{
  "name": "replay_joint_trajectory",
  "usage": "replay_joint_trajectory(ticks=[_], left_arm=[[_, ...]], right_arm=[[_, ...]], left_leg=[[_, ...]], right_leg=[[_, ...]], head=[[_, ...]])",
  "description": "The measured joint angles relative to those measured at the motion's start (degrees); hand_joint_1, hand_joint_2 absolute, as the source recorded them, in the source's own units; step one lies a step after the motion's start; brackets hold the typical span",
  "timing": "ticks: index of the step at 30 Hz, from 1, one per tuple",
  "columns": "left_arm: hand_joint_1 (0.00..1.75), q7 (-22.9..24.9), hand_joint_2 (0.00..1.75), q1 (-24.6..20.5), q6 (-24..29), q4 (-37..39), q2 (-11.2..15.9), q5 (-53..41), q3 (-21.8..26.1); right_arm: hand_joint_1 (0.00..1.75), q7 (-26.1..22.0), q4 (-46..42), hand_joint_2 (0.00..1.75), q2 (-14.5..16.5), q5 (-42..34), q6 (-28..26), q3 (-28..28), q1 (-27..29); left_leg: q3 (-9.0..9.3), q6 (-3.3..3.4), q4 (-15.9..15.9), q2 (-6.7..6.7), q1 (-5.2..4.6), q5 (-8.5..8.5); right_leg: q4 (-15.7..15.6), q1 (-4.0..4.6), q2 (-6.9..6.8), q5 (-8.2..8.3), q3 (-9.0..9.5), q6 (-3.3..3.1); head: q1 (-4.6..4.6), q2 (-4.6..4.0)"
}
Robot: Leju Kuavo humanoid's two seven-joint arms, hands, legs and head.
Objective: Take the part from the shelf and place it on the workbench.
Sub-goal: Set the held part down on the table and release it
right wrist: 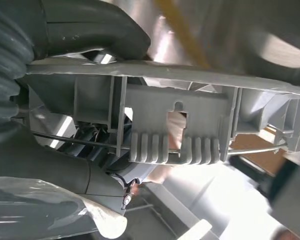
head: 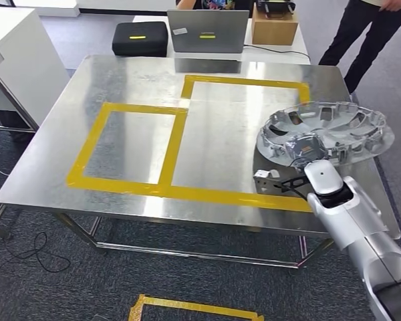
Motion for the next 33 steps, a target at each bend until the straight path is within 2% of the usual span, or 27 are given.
replay_joint_trajectory(ticks=[4, 8, 15, 19, 23, 33], left_arm=[[0.0, -0.34, 1.75, -0.13, -0.02, 0.0, 0.02, -0.8, -0.2], [0.0, -0.5, 1.75, -0.3, -0.02, 0.0, 0.09, -1.48, -0.9], [0.0, -0.45, 1.75, -0.84, -0.02, 0.0, 0.19, -2.06, -1.7], [0.0, -0.45, 1.75, -0.94, -0.68, 0.0, 0.2, -2.27, -2.35], [0.0, -0.94, 1.75, -0.92, -1.03, 0.0, 0.2, -2.26, -2.54], [0.0, -0.99, 1.75, -0.23, -0.67, 0.02, 0.19, -1.58, -2.67]], right_arm=[[1.75, -4.68, 0.07, 1.75, 2.0, -3.58, -3.37, 2.86, 0.12], [1.75, -7.06, -0.68, 1.75, 3.89, -6.6, -4.83, 5.14, 0.44], [1.75, -7.58, -1.72, 1.75, 6.83, -9.98, -6.3, 8.47, 1.28], [1.75, -6.46, -1.74, 1.75, 7.52, -11.3, -6.65, 9.86, 1.62], [0.0, -4.66, -1.09, 0.0, 7.46, -12.13, -6.65, 10.17, 1.86], [0.0, 0.55, 3.74, 0.0, 5.06, -12.31, -4.91, 7.89, 4.15]], left_leg=[[0.0, -0.01, 0.0, 0.0, 0.01, 0.0], [-0.01, -0.01, 0.0, 0.0, 0.0, 0.01], [-0.01, -0.01, 0.01, 0.0, -0.01, 0.01], [-0.01, -0.01, 0.01, 0.0, -0.01, 0.01], [0.0, -0.02, 0.02, 0.0, -0.02, 0.01], [-0.3, 0.05, 0.14, -0.12, -0.03, 0.1]], right_leg=[[0.02, 0.03, 0.01, 0.0, 0.0, 0.0], [0.02, 0.03, 0.0, 0.0, 0.0, 0.0], [0.02, 0.02, -0.01, 0.01, -0.01, 0.0], [0.02, 0.02, -0.02, 0.0, -0.01, 0.0], [0.01, 0.01, -0.01, 0.0, -0.02, 0.0], [0.02, -0.01, -0.25, 0.06, -0.16, 0.02]], head=[[0.0, 0.0], [0.01, 0.0], [0.01, 0.0], [0.0, 0.0], [0.0, 0.0], [0.02, 0.0]])
